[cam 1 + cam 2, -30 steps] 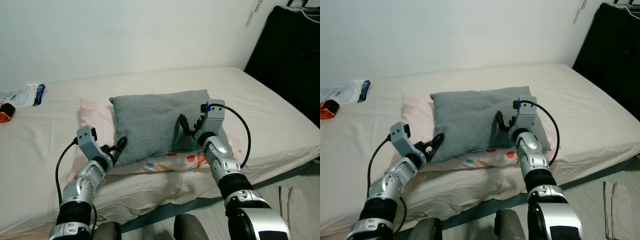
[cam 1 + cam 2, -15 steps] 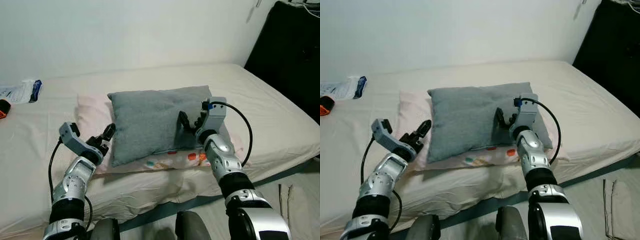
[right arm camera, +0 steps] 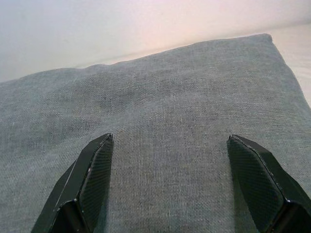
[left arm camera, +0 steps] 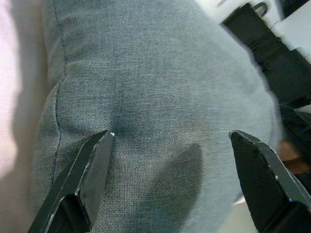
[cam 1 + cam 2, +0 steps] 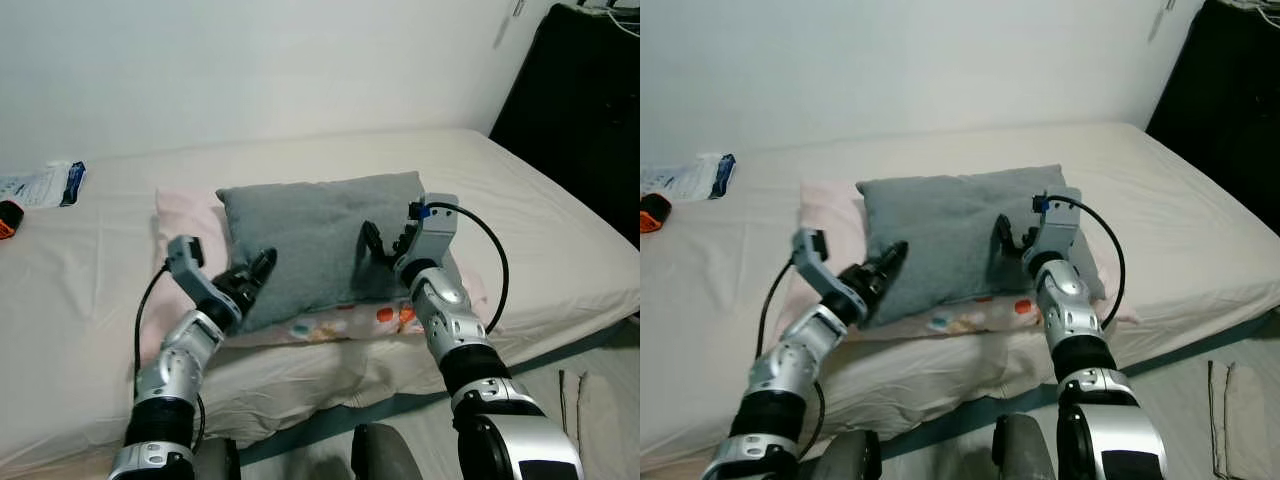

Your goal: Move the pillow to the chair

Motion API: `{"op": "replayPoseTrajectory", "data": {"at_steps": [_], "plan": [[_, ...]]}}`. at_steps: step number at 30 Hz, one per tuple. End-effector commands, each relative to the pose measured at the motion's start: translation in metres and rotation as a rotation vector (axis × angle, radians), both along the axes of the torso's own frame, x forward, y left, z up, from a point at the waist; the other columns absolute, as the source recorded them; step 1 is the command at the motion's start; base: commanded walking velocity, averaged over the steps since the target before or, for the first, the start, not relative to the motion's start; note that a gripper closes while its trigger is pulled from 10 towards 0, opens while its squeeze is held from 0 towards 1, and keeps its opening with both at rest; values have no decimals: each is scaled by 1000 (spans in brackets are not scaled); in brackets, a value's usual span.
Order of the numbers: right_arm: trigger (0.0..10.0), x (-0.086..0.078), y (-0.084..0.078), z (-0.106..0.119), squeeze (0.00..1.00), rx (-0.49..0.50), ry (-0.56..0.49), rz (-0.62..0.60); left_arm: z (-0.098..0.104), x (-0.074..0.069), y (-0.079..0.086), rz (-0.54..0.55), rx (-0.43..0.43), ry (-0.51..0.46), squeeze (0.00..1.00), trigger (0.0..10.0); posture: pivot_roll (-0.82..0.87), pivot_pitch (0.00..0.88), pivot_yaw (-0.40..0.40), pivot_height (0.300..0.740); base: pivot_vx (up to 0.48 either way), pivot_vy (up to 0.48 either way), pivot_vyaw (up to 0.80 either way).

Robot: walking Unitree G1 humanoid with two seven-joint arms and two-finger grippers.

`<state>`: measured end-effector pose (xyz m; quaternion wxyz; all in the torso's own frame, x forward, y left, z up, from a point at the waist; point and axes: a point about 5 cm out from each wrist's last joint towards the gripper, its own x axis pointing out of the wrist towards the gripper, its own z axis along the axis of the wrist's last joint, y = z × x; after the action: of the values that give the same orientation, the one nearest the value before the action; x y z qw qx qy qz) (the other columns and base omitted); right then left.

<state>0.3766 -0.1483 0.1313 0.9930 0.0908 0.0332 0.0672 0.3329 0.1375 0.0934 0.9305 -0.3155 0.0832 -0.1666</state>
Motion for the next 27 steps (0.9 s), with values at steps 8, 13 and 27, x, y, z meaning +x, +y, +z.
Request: {"op": "replayPoseTrajectory", "data": {"at_steps": [8,13,27], "plan": [[10000,1,-3,1,0,18,3,-17,-3,8,-2,53,83,62,1000,10000,-10,0,-75,601,0,0,0],[10000,0,-4,0,0,17,7,-20,-7,10,3,87,143,89,565,10000,-16,0,-68,601,0,0,0],[10000,-2,-9,-4,0,20,21,-29,-24,2,23,100,237,162,510,10000,-14,0,-60,601,0,0,0]]}}
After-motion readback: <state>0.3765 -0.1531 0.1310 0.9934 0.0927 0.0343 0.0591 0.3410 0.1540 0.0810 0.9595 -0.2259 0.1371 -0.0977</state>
